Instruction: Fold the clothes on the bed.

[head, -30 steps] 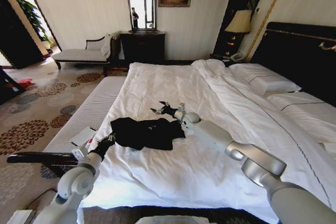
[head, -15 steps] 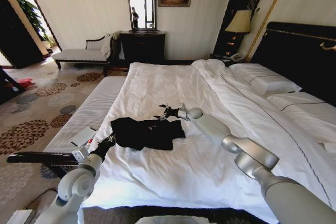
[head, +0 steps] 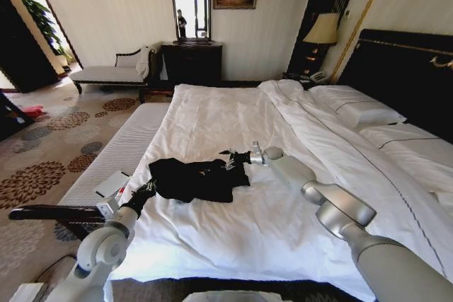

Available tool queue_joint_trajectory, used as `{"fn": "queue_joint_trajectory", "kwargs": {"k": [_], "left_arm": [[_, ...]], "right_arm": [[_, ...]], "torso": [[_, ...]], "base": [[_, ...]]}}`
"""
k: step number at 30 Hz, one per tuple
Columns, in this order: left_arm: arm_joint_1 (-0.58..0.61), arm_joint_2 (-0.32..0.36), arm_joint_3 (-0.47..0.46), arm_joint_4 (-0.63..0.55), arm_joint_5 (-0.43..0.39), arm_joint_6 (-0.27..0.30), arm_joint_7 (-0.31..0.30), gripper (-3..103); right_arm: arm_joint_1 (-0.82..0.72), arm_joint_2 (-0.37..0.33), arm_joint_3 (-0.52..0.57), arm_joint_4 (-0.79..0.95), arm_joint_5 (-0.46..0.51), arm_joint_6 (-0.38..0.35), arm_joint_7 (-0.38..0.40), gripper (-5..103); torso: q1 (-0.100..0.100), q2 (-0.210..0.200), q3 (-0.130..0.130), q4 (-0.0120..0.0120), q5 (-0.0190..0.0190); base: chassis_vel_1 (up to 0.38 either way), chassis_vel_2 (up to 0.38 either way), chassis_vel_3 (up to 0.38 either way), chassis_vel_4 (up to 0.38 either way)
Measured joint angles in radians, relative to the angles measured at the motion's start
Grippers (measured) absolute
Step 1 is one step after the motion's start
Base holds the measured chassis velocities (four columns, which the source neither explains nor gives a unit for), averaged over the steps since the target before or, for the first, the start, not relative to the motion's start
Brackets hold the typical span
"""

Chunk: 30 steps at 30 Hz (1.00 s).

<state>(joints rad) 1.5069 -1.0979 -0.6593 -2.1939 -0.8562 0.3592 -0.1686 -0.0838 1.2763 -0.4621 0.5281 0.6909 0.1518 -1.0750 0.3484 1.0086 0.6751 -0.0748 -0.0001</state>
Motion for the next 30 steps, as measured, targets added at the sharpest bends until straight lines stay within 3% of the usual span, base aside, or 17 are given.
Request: {"fn": "queue_joint_trajectory", "kwargs": {"k": [5, 9, 15, 21, 22, 24, 29, 30], "left_arm": [[0.006, 0.0, -0.008, -0.009, 0.0, 0.0, 0.0, 0], [0.007, -0.002, -0.01, -0.013, 0.001, 0.0, 0.0, 0], [0.007, -0.006, -0.008, -0.013, 0.005, 0.0, 0.0, 0], [0.006, -0.01, -0.005, -0.013, 0.008, 0.0, 0.0, 0], [0.006, -0.011, -0.004, -0.013, 0.01, 0.0, 0.0, 0], [0.007, -0.012, -0.004, -0.013, 0.011, 0.0, 0.0, 0], [0.008, -0.012, -0.006, -0.013, 0.013, 0.0, 0.0, 0], [0.008, -0.012, -0.006, -0.013, 0.013, 0.0, 0.0, 0]], "right_arm": [[0.009, 0.018, 0.005, -0.044, 0.003, -0.03, 0.014, 100], [0.016, 0.021, 0.005, -0.077, 0.003, -0.054, -0.031, 103], [0.014, 0.018, 0.009, -0.092, 0.004, -0.064, -0.111, 79], [0.009, 0.018, 0.009, -0.099, -0.005, -0.066, -0.205, 63], [0.009, 0.02, 0.01, -0.099, -0.005, -0.066, -0.215, 52], [0.008, 0.02, 0.01, -0.1, -0.005, -0.066, -0.216, 52], [0.009, 0.02, 0.01, -0.101, -0.003, -0.062, -0.216, 30], [0.009, 0.019, 0.011, -0.099, -0.002, -0.06, -0.216, 30]], "torso": [[0.0, 0.0, 0.0, -0.0003, 0.0001], [0.0, 0.0, 0.0, -0.0004, 0.0], [0.0, 0.0, 0.0, -0.0004, 0.0001], [0.0, 0.0, 0.0, -0.0005, 0.0001], [0.0, 0.0, 0.0, -0.0004, 0.0001], [0.0, 0.0, 0.0, -0.0004, 0.0001], [0.0, 0.0, 0.0, -0.0004, 0.0001], [0.0, 0.0, 0.0, -0.0004, 0.0001]], "base": [[0.0, 0.0, 0.0, 0.0], [0.0, 0.0, 0.0, 0.0], [0.0, 0.0, 0.0, 0.0], [0.0, 0.0, 0.0, 0.0], [0.0, 0.0, 0.0, 0.0], [0.0, 0.0, 0.0, 0.0], [0.0, 0.0, 0.0, 0.0], [0.0, 0.0, 0.0, 0.0]]}}
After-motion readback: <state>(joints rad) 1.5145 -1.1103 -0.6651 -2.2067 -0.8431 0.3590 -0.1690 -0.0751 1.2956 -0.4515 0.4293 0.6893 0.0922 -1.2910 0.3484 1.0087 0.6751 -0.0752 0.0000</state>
